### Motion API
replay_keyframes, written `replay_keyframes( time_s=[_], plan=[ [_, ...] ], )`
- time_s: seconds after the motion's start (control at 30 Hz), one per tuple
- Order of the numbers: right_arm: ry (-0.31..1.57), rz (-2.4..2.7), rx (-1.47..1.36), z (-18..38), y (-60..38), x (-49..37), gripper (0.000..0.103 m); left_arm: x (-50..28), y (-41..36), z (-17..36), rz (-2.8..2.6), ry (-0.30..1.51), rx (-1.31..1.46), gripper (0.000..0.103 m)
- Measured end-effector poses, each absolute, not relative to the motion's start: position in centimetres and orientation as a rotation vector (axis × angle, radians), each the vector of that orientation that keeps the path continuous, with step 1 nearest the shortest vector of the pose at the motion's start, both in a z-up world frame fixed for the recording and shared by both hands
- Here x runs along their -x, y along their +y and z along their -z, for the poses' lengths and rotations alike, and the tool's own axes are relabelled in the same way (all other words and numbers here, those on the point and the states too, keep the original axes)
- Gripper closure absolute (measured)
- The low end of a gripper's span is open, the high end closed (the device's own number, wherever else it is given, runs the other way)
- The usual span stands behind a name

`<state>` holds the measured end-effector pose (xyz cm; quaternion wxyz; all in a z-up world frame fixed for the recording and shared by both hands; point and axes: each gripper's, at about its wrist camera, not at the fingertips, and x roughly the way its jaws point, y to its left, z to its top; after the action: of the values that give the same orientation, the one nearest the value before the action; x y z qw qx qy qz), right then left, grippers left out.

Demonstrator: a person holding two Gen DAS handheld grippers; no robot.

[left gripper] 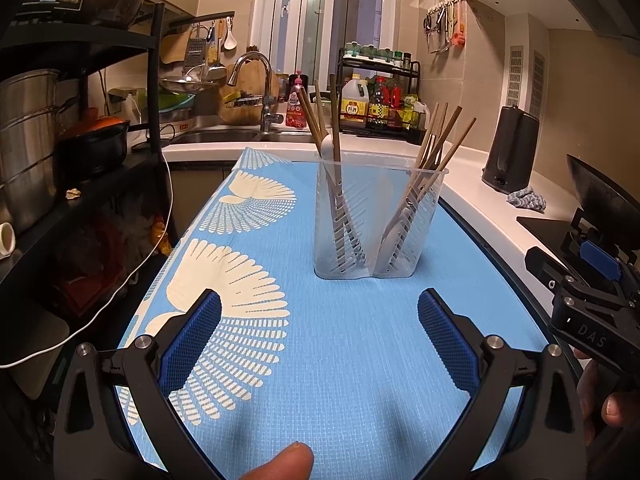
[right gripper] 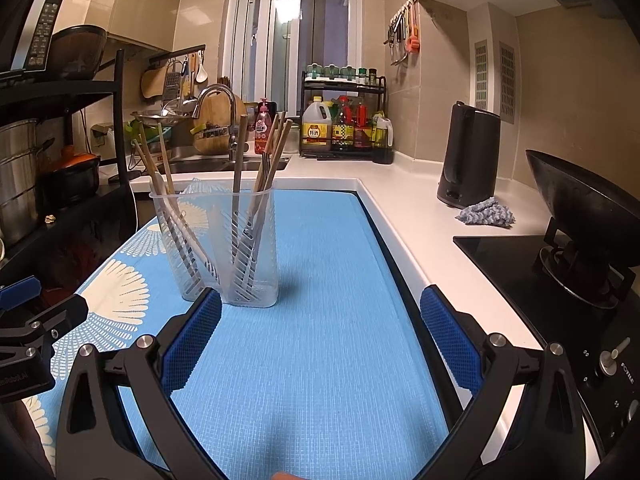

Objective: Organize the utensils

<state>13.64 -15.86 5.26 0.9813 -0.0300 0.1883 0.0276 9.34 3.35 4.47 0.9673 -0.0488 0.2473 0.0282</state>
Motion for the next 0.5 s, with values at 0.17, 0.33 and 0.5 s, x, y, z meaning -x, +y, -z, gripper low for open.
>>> replay_keyframes(
  time_s=[0.17,0.33,0.5],
  plan=[
    [0.380,-0.057,0.060,-5.23,-15.85,-13.63,0.005,-9.26,3.47,-4.65,-0.055,0.486,0.110,0.007],
    [0.378,-0.059,0.062,-5.17,-15.77,-13.61,0.005,-9.15,3.59,-4.71,-0.057,0.471,0.111,0.007],
    [0.377,-0.059,0.061,-5.17,-15.76,-13.58,0.005,-9.19,3.51,-4.68,-0.066,0.474,0.105,0.007]
  ],
)
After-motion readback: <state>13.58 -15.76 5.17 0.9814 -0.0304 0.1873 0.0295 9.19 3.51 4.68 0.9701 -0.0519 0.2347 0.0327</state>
